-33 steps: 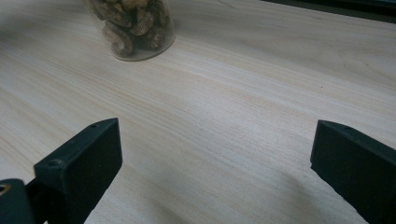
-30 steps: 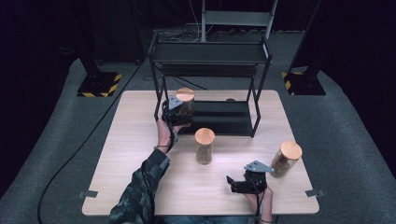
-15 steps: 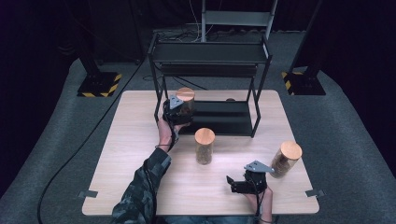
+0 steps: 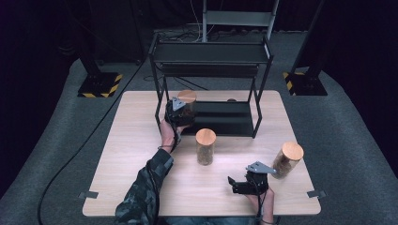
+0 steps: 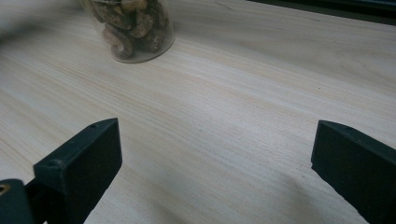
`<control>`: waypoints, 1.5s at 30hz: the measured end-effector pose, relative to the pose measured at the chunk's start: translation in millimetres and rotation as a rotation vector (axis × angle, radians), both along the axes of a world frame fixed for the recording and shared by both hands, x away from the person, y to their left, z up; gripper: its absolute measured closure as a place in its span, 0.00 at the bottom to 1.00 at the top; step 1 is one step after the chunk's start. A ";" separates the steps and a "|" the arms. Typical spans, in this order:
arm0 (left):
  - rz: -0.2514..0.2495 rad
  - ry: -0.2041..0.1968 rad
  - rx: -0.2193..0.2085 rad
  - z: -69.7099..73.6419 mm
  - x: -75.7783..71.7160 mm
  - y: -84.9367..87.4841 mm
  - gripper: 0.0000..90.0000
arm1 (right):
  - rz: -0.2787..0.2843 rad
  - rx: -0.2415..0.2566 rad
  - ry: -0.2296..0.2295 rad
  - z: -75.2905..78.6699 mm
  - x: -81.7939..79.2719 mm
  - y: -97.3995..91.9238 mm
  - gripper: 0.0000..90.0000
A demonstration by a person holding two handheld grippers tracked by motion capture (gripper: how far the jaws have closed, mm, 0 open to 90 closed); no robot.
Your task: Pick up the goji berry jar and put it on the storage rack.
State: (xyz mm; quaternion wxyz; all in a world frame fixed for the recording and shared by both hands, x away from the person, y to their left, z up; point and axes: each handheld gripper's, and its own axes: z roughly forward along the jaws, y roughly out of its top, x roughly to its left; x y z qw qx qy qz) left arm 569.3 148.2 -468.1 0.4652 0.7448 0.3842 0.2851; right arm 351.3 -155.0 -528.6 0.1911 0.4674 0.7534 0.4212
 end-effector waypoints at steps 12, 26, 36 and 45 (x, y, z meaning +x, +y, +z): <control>0.016 0.016 0.000 -9.8 6.9 -3.5 0.28 | 0.000 0.002 -0.002 0.0 -0.2 -0.3 0.01; 0.027 0.026 -0.006 -20.1 11.3 -5.6 0.28 | 0.001 0.000 0.000 -0.1 0.2 -0.2 0.01; 0.037 0.015 -0.098 -28.7 10.4 1.5 0.28 | 0.001 -0.002 0.001 -0.1 0.3 0.1 0.01; 0.050 0.009 -0.099 -29.4 10.9 -1.8 0.28 | 0.003 -0.003 0.002 -0.1 0.4 0.2 0.01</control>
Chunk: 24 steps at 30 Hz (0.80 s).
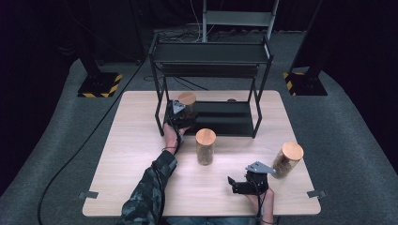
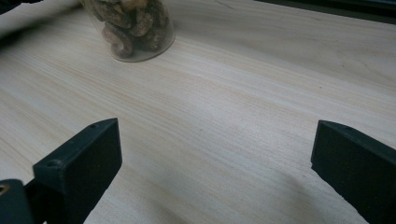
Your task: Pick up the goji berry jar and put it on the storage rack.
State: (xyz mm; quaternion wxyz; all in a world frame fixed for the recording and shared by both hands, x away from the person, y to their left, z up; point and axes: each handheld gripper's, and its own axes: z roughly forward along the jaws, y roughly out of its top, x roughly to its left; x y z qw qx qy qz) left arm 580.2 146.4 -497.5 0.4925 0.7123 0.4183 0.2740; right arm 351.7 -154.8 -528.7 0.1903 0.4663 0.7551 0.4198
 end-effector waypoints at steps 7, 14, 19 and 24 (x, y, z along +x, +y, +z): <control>-0.001 0.007 0.010 1.2 1.5 -2.1 0.28 | -0.002 0.000 0.000 0.0 0.0 0.0 0.01; 0.011 0.007 0.014 1.7 1.0 -3.2 0.28 | -0.002 0.001 -0.002 0.1 -0.2 -0.1 0.01; 0.019 0.005 0.012 1.3 0.4 -3.9 0.28 | -0.001 0.002 -0.003 0.1 -0.3 -0.3 0.01; 0.017 0.009 0.018 2.0 0.8 -4.0 0.28 | -0.002 0.004 -0.002 0.1 -0.4 -0.2 0.01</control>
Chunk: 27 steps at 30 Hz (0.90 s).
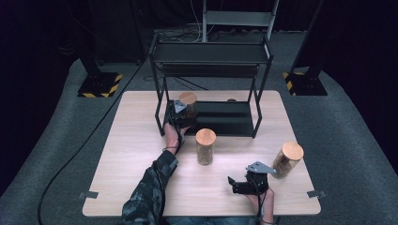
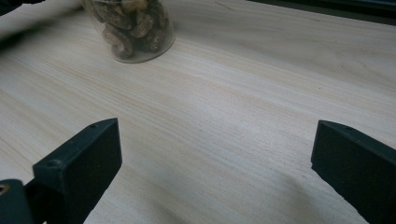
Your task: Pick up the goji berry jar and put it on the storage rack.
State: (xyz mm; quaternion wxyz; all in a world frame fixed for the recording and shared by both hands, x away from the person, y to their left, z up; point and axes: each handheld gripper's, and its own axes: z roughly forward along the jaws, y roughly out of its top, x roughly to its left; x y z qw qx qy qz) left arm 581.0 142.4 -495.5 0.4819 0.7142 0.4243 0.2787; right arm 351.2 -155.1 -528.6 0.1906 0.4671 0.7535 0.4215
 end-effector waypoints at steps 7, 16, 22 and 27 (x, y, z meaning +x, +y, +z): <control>-0.001 0.009 0.000 1.0 0.3 0.8 0.27 | 0.000 0.001 0.000 0.0 0.0 -0.1 0.01; -0.018 0.073 0.011 10.5 1.7 3.1 0.14 | 0.001 0.001 -0.001 0.0 0.0 -0.1 0.01; -0.047 0.141 0.078 21.9 0.5 8.5 0.00 | 0.001 -0.001 -0.002 0.0 -0.1 0.1 0.01; -0.115 0.169 0.183 29.1 -6.5 9.8 0.00 | 0.002 -0.004 -0.002 0.0 0.1 0.1 0.01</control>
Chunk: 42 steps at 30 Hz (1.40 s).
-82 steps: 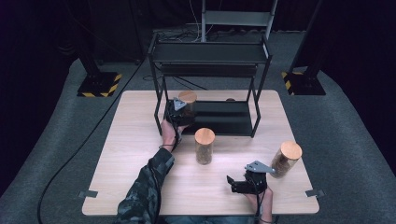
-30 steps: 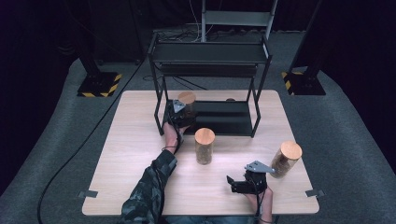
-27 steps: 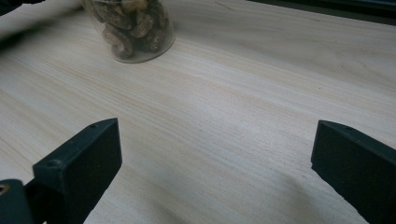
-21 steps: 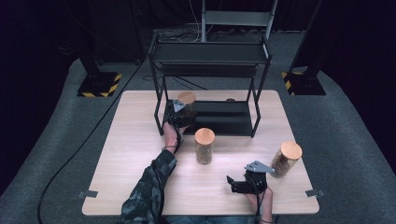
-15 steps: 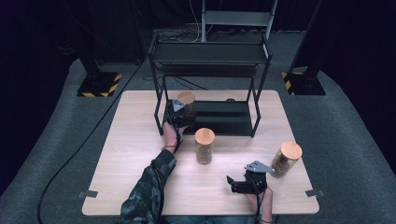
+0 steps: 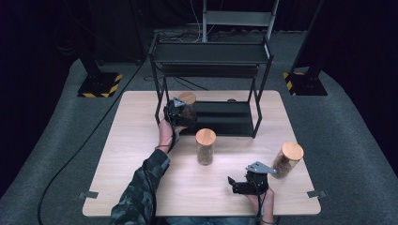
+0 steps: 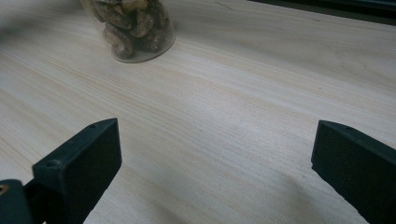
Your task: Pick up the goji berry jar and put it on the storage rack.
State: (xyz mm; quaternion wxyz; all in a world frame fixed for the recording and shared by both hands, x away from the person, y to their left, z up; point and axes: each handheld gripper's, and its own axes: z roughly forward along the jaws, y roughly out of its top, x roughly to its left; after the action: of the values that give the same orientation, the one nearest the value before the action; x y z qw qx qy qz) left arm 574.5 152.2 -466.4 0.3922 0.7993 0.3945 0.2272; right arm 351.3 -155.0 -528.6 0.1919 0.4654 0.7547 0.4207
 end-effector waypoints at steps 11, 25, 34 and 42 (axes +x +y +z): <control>-0.101 0.049 0.160 -2.1 -21.7 5.5 0.00 | 0.001 -0.001 0.003 -0.1 0.3 0.3 0.01; -0.173 0.151 0.194 -26.2 -72.0 32.8 0.00 | 0.001 -0.002 0.002 -0.1 0.2 0.4 0.01; -0.166 0.185 0.186 -44.6 -125.4 58.6 0.00 | 0.001 -0.002 0.005 -0.1 0.5 0.4 0.01; -0.097 0.206 0.085 -54.9 -166.5 77.0 0.00 | 0.002 -0.005 0.011 -0.2 1.0 0.8 0.01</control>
State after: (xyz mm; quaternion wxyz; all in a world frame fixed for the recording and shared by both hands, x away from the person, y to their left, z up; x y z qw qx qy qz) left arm 408.0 229.2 -521.3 0.3262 0.8524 0.3836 0.1412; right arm 352.3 -154.2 -528.9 0.1886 0.4666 0.7573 0.4163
